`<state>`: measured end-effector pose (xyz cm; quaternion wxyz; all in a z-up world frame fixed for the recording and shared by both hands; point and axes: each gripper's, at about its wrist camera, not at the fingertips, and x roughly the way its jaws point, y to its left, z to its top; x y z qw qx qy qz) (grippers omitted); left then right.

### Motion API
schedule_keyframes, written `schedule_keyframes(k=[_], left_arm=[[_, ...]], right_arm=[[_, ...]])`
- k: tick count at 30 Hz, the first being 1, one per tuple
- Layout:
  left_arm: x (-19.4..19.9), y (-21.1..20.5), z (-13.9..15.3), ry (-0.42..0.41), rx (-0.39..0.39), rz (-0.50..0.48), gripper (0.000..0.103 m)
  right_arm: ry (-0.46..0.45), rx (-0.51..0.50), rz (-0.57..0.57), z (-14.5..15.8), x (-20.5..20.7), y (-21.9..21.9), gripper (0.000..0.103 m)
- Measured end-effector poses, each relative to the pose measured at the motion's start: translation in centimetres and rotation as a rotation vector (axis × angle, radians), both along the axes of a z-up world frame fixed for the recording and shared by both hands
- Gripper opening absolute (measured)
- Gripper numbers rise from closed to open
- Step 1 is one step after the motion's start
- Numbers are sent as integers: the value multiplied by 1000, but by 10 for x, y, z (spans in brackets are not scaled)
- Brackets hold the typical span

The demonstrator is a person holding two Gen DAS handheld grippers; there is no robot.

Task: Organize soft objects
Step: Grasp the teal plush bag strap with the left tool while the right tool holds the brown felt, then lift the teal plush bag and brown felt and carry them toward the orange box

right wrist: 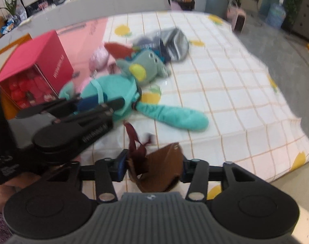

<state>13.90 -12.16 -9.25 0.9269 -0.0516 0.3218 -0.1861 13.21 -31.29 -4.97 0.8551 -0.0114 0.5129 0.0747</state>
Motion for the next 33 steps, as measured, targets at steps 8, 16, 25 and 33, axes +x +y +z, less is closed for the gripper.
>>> schedule_keyframes(k=[8, 16, 25, 33], left_arm=[[2, 16, 3, 29, -66, 56, 0], [-6, 34, 23, 12, -125, 92, 1], [-18, 40, 38, -31, -131, 98, 1], [-28, 44, 56, -88, -138, 73, 1]], right_arm=[[193, -12, -51, -31, 25, -3, 64], [208, 24, -38, -37, 27, -3, 17], [143, 93, -43, -25, 24, -8, 2], [13, 84, -60, -5, 11, -7, 2]])
